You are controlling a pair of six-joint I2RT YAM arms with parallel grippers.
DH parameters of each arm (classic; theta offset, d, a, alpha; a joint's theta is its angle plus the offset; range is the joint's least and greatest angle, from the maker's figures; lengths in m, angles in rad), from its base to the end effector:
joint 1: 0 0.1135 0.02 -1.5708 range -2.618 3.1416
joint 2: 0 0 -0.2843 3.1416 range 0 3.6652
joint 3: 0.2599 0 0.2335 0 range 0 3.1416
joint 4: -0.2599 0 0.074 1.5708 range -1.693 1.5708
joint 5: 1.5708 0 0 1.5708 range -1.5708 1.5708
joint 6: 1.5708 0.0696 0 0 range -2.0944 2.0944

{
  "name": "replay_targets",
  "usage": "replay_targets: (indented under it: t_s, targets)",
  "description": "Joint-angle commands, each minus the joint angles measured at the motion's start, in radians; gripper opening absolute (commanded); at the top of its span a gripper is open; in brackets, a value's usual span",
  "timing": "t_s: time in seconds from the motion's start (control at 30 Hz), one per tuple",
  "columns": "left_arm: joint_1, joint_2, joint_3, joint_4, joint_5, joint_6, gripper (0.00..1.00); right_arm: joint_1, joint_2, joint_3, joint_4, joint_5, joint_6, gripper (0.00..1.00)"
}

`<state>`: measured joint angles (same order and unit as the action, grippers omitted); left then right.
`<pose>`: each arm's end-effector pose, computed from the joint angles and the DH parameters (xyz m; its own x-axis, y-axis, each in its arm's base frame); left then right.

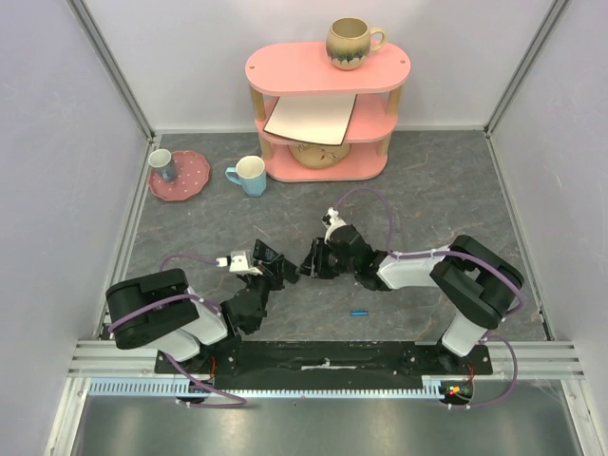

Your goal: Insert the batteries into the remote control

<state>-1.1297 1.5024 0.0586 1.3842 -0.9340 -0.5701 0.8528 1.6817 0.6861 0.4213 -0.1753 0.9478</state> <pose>0.1376 -0.1605 0.1740 -0.1267 -0.4834 -0.8662 0.1505 0.8538 -0.4984 0.2173 0.2672 0.1619 -0.8890 0.1978 -0.4129 -0.1986 0.6459 0.7371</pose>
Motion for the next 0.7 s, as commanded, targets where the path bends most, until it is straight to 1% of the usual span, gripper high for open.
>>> replay_targets:
  t_s: [0.0, 0.1, 0.13, 0.3, 0.4, 0.67]
  targets:
    - [-0.007, -0.008, -0.025, 0.009, -0.009, 0.055, 0.02, 0.005, -0.01, -0.016, -0.085, 0.033, -0.034, 0.43]
    - [-0.007, -0.01, -0.025, 0.006, -0.008, 0.052, 0.02, 0.005, -0.034, -0.019, -0.07, 0.037, -0.032, 0.51]
    - [-0.007, -0.01, -0.023, 0.003, -0.005, 0.05, 0.02, 0.006, -0.042, -0.026, -0.061, 0.039, -0.026, 0.55]
    - [-0.007, -0.013, -0.023, -0.007, 0.0, 0.044, 0.02, 0.006, -0.089, -0.056, 0.057, 0.02, 0.003, 0.64]
    - [-0.007, -0.014, -0.022, -0.008, 0.004, 0.044, 0.02, 0.005, -0.088, -0.048, 0.094, 0.007, 0.014, 0.67]
    - [-0.008, -0.024, -0.025, -0.011, 0.008, 0.05, 0.02, 0.005, -0.025, -0.002, 0.103, -0.018, 0.019, 0.68]
